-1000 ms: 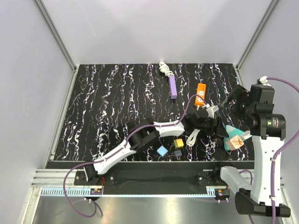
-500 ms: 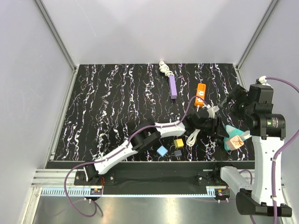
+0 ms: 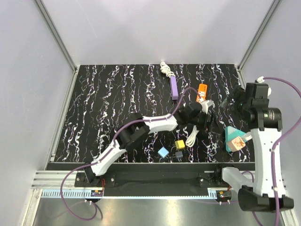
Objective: Pull the plug off the socket
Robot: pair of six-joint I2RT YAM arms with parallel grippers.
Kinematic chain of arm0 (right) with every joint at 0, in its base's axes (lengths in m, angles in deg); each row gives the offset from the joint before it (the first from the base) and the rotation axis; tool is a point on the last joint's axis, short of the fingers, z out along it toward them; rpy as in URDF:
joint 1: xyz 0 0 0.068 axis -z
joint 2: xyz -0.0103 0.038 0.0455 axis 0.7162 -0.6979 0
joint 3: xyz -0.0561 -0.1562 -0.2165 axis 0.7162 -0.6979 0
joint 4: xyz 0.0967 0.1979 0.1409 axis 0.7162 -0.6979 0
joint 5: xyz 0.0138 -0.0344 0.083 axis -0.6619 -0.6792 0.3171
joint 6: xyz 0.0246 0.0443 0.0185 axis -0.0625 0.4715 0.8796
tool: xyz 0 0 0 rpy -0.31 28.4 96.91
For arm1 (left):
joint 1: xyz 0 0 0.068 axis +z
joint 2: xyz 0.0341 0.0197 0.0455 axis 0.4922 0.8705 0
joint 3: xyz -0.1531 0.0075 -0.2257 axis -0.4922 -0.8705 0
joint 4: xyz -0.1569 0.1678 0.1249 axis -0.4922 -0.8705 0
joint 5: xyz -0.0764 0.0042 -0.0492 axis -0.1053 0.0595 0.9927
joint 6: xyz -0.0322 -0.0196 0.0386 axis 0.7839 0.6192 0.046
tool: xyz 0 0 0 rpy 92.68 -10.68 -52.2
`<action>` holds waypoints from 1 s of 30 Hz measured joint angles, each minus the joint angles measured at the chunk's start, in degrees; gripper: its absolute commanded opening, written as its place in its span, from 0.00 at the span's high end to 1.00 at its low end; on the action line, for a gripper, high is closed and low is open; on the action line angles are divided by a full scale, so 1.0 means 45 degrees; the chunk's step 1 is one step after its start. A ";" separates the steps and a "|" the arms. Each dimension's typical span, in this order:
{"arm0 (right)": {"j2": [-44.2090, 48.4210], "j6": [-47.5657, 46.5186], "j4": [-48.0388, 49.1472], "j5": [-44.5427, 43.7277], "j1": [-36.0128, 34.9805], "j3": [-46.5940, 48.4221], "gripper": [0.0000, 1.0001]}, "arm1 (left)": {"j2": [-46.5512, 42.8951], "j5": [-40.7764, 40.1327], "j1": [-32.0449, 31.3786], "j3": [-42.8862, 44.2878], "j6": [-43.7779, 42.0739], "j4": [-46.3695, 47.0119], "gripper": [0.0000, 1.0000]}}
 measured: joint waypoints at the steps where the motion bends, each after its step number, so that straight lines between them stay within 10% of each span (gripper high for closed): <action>1: -0.0253 0.0044 0.0015 -0.0204 0.0000 -0.0068 0.00 | -0.0379 0.0053 0.0097 -0.0180 -0.0209 -0.0189 0.17; 9: -0.2370 0.0243 0.0087 -0.1457 0.0471 -0.0413 0.00 | -0.4065 0.0593 0.0330 -0.1943 -0.1923 -0.0991 0.17; 18: -0.2730 0.0685 0.0617 -0.1817 0.5163 -0.1749 0.03 | -0.7480 0.1229 0.0534 -0.5110 -0.2574 -0.0855 0.19; 22: -0.2710 0.1069 0.0879 -0.2550 0.6581 -0.2098 0.47 | -0.8102 0.1243 0.0583 -0.6057 -0.2569 -0.0908 0.19; 30: -0.1661 0.2395 0.1326 -0.3847 0.7514 -0.3852 0.88 | -0.9233 0.1263 0.0529 -0.6975 -0.2574 -0.0937 0.20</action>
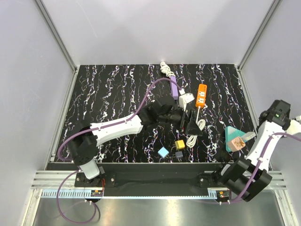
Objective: Pull the plug off the socket
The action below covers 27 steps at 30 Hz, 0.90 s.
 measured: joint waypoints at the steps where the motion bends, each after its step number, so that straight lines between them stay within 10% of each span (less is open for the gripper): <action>1: 0.0117 0.0117 0.0102 -0.0019 0.0355 -0.0287 0.89 | -0.0151 0.0000 -0.0010 -0.0097 0.0000 0.0010 0.20; 27: -0.0160 0.2074 0.4274 0.2497 0.1613 -0.5717 1.00 | -0.0452 -0.0015 -0.0053 -0.0457 -0.0296 -0.0500 0.20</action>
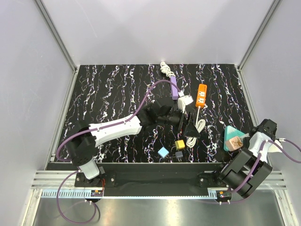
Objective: Pull the plug off the socket
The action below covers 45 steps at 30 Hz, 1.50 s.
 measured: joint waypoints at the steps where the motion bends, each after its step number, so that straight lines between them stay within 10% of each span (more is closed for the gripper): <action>1: -0.0019 0.0019 0.0233 0.0228 0.0000 -0.0087 1.00 | 0.0000 0.0000 0.0000 0.0000 0.0000 0.0000 0.20; 31: -0.3628 0.0389 0.2667 0.2939 -0.5702 0.2050 0.97 | 0.2210 -0.1054 0.0282 0.1831 -0.1384 -0.1520 0.09; 37: -0.1987 -0.1161 0.1656 0.1836 -0.5634 0.2589 0.43 | 0.3521 -0.1885 0.0029 0.3225 -0.1632 -0.1758 0.02; 43: -0.1389 -0.2885 0.1651 0.3123 -0.3993 0.3109 0.25 | 0.5246 -0.4537 -0.1175 0.5391 -0.2953 -0.2540 0.01; 44: -0.1360 -0.3031 0.1627 0.3303 -0.3784 0.3104 0.01 | 0.5450 -0.4877 -0.1336 0.5654 -0.3196 -0.2657 0.01; 45: -0.1321 -0.3133 0.1622 0.3521 -0.3638 0.3079 0.00 | 0.5683 -0.5328 -0.1564 0.5984 -0.3565 -0.2841 0.01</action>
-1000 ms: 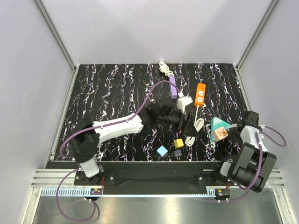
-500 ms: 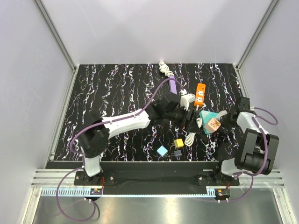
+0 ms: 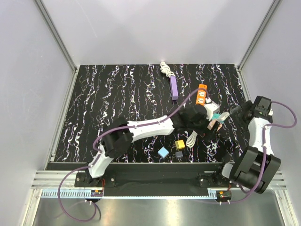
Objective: Pull the plug off the socket
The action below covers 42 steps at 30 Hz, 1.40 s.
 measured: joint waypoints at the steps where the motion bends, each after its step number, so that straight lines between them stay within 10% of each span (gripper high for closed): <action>1: 0.0092 -0.0238 0.0024 0.0233 0.0044 -0.0063 0.00 | 0.0146 -0.0306 -0.0151 0.0194 -0.0272 -0.0117 0.01; 36: 0.2589 -0.0908 0.1044 0.3823 0.0772 -0.2030 0.00 | 0.4095 -0.2016 -0.0481 0.4799 -0.3186 -0.1141 0.01; 42: 0.2691 -0.0855 0.1273 0.3973 0.0937 -0.2399 0.00 | 0.4546 -0.2040 -0.0452 0.5299 -0.3181 -0.1175 0.20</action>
